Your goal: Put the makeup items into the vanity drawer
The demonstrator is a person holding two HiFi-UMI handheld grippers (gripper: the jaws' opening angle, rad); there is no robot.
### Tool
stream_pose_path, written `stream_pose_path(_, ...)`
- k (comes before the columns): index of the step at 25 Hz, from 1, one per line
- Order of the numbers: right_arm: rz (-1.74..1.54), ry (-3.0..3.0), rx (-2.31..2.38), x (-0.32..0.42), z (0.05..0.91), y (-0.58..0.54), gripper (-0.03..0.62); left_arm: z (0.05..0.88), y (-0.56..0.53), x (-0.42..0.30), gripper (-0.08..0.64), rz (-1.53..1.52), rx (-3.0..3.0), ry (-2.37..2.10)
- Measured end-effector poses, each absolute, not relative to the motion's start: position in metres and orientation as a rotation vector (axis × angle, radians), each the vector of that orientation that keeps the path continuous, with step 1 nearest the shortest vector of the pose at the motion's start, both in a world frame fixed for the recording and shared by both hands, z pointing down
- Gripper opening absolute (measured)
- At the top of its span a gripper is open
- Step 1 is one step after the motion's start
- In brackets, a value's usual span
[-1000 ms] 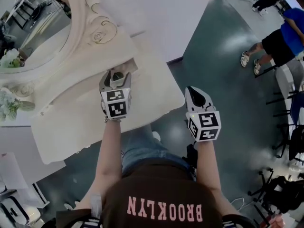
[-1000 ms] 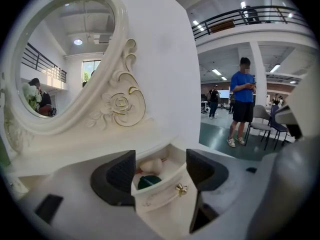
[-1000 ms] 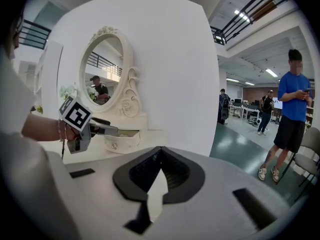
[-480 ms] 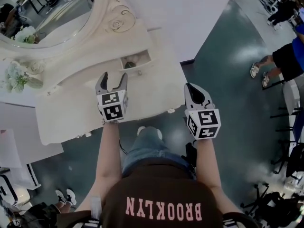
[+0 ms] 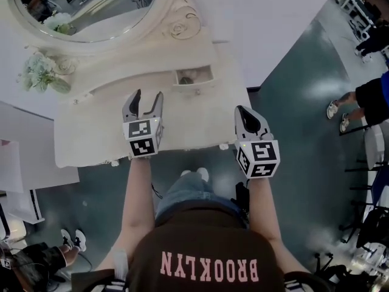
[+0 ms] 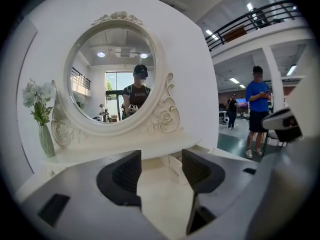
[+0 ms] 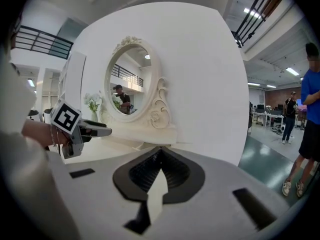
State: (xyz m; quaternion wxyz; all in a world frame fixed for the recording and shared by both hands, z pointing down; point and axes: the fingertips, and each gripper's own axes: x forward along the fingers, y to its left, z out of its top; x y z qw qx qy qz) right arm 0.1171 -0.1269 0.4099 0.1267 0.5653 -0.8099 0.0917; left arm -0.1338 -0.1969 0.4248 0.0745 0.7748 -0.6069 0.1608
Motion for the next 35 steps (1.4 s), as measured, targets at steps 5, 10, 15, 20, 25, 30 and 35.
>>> stream_pose_path(5, 0.224, -2.376, 1.646, 0.103, 0.386, -0.131, -0.005, 0.401, -0.193, -0.146, 0.101, 0.421, 2.328, -1.820)
stream_pose_path(10, 0.188, -2.386, 1.668, 0.099, 0.367, -0.136, -0.005, 0.383, -0.190, -0.145, 0.025, 0.396, 2.369, -1.801)
stream_pose_path(15, 0.111, -2.407, 1.677, 0.092, 0.345, -0.142, -0.005, 0.357, -0.187, -0.144, 0.016, 0.307, 2.405, -1.839)
stream_pose_path(20, -0.019, -2.448, 1.676, 0.083, 0.316, -0.139, -0.005, 0.325, -0.182, -0.150, 0.015, 0.174, 2.441, -1.869)
stream_pose_path(25, -0.088, -2.474, 1.707, 0.078, 0.300, -0.132, -0.005, 0.309, -0.176, -0.155, 0.015, 0.114, 2.462, -1.884)
stream_pose_path(30, -0.087, -2.481, 1.777, 0.083, 0.288, -0.131, -0.005, 0.297, -0.171, -0.154, 0.015, 0.078, 2.512, -1.886)
stream_pose_path(35, -0.102, -2.422, 1.793, 0.087, 0.289, -0.134, -0.005, 0.292, -0.170, -0.153, 0.015, 0.095, 2.554, -1.899)
